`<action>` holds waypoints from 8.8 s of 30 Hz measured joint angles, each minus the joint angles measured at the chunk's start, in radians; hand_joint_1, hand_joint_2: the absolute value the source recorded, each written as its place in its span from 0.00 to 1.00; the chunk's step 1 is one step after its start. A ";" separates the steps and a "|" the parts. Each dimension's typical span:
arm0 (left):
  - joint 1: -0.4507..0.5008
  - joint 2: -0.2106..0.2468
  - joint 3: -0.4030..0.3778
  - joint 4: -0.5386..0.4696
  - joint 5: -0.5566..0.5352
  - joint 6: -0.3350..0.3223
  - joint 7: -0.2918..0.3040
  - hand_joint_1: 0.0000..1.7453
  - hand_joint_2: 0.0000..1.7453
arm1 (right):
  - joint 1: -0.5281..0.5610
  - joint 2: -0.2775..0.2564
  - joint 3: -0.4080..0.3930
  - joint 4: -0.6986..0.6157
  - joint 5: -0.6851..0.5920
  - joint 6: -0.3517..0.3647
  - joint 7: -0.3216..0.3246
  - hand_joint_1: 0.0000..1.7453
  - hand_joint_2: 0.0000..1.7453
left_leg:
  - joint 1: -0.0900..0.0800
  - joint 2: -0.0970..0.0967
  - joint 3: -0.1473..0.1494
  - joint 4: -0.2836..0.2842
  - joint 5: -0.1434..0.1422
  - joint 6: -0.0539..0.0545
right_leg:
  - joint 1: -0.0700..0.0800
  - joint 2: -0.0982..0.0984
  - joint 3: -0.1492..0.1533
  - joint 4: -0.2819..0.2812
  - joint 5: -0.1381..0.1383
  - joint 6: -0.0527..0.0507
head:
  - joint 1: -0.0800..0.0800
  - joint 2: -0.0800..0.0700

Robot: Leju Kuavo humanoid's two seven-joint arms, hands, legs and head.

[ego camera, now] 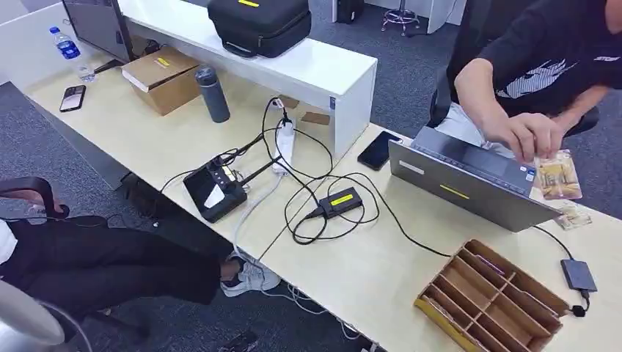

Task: Pass the card to the sensor for recognition and then transmit it.

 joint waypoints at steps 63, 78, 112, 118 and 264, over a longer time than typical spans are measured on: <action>-0.002 0.030 -0.005 0.027 0.002 0.001 0.016 0.00 1.00 | -0.116 -0.074 -0.009 0.182 -0.031 -0.024 0.121 1.00 1.00 | 0.000 -0.001 -0.007 0.000 0.007 -0.005 | 0.000 0.000 -0.009 0.001 0.007 -0.003 | 0.000 0.000; -0.003 0.023 0.026 0.022 0.010 0.003 0.017 0.00 1.00 | -0.031 -0.047 -0.178 0.133 0.042 0.137 0.215 1.00 1.00 | 0.000 -0.001 -0.007 0.000 0.006 -0.004 | 0.000 0.000 -0.010 0.001 0.007 -0.003 | 0.000 0.000; -0.010 0.036 0.026 0.022 0.001 0.003 0.031 0.00 1.00 | -0.102 0.002 -0.262 0.358 0.324 0.338 0.444 1.00 1.00 | 0.000 -0.001 -0.007 0.000 0.006 -0.004 | 0.000 0.000 -0.010 0.001 0.007 -0.003 | 0.000 0.000; -0.011 0.038 0.026 0.022 0.001 0.002 0.031 0.00 1.00 | -0.111 0.002 -0.244 0.389 0.328 0.345 0.455 1.00 1.00 | 0.000 -0.001 -0.007 0.000 0.006 -0.004 | 0.000 0.000 -0.010 0.002 0.007 -0.003 | 0.000 0.000; -0.008 0.058 -0.018 0.072 0.026 0.004 0.036 0.00 1.00 | -0.058 -0.124 0.274 0.242 0.373 0.101 0.292 0.00 1.00 | 0.000 0.000 -0.012 0.000 0.008 -0.005 | 0.000 0.000 -0.016 0.003 0.008 -0.004 | 0.000 0.000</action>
